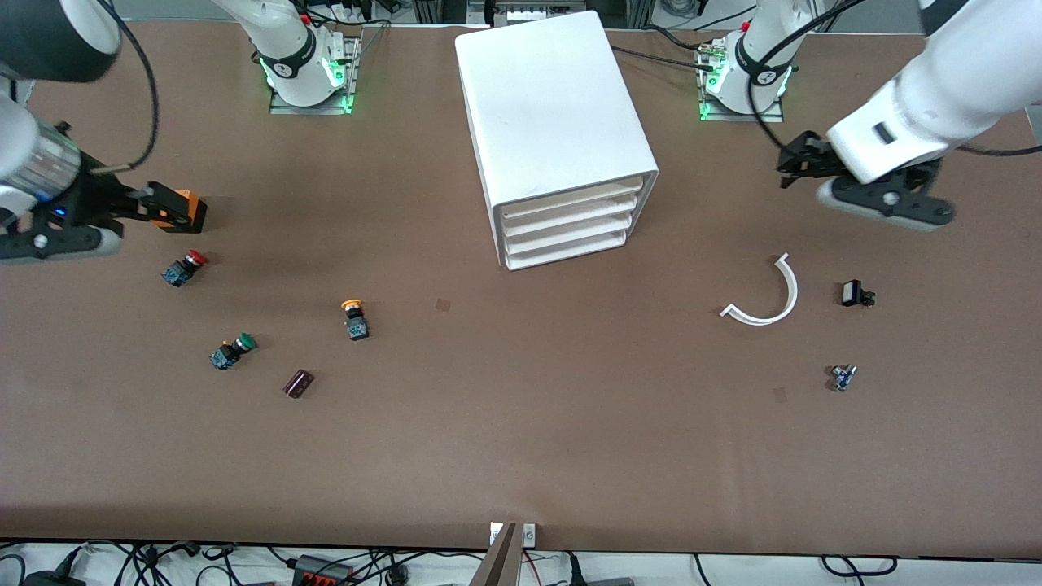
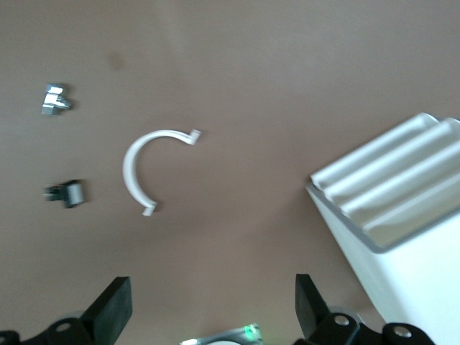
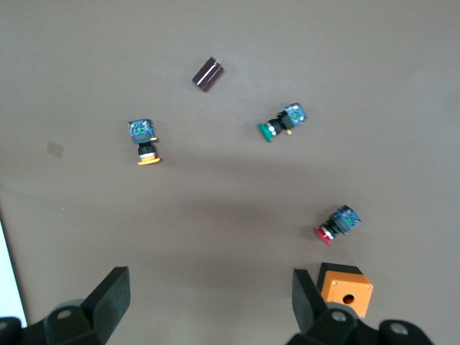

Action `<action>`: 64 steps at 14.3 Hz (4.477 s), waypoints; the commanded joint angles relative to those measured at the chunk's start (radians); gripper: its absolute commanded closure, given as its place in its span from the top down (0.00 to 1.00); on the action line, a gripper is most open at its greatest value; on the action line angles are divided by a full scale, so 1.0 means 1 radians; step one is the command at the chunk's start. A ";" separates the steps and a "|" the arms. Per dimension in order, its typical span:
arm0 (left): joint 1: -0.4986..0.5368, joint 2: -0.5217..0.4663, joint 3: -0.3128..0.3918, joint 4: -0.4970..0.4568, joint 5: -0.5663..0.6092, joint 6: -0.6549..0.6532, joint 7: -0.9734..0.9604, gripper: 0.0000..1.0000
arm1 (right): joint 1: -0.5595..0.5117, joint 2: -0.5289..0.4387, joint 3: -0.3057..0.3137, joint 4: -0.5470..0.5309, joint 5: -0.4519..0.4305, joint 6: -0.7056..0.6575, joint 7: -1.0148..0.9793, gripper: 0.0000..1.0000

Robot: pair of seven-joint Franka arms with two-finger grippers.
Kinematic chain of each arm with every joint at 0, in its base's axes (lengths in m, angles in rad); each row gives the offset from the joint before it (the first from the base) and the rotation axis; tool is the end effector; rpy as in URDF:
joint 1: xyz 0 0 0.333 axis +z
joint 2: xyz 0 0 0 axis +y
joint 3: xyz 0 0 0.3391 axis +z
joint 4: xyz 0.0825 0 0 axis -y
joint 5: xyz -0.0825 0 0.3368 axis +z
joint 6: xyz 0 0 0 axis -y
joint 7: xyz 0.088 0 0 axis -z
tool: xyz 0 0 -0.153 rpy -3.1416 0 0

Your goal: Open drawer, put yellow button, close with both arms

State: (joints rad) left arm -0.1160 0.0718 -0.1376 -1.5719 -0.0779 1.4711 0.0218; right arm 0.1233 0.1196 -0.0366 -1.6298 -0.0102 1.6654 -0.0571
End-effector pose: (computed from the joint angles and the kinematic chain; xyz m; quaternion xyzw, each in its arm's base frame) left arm 0.4900 -0.1375 0.5582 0.9858 -0.1374 -0.0903 0.0336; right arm 0.5413 0.0465 0.5214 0.9965 0.0725 -0.0418 0.0079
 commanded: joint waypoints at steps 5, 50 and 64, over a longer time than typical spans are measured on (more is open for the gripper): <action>-0.046 0.238 -0.013 0.047 -0.405 -0.045 0.012 1.00 | 0.110 0.190 -0.002 0.031 0.019 0.102 -0.001 1.00; 0.015 0.578 -0.016 -0.065 -0.892 0.071 0.744 0.01 | 0.211 0.595 -0.003 0.060 0.084 0.444 0.025 0.00; 0.047 0.613 0.036 0.076 -0.867 0.072 0.657 1.00 | 0.278 0.554 -0.003 0.554 0.082 -0.007 0.030 0.00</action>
State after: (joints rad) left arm -0.0814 0.7044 -0.1029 -1.5214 -0.9641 1.5562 0.7471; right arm 0.3743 0.6576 -0.0374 -1.1353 0.0604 1.7100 -0.0298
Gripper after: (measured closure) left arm 0.317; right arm 0.586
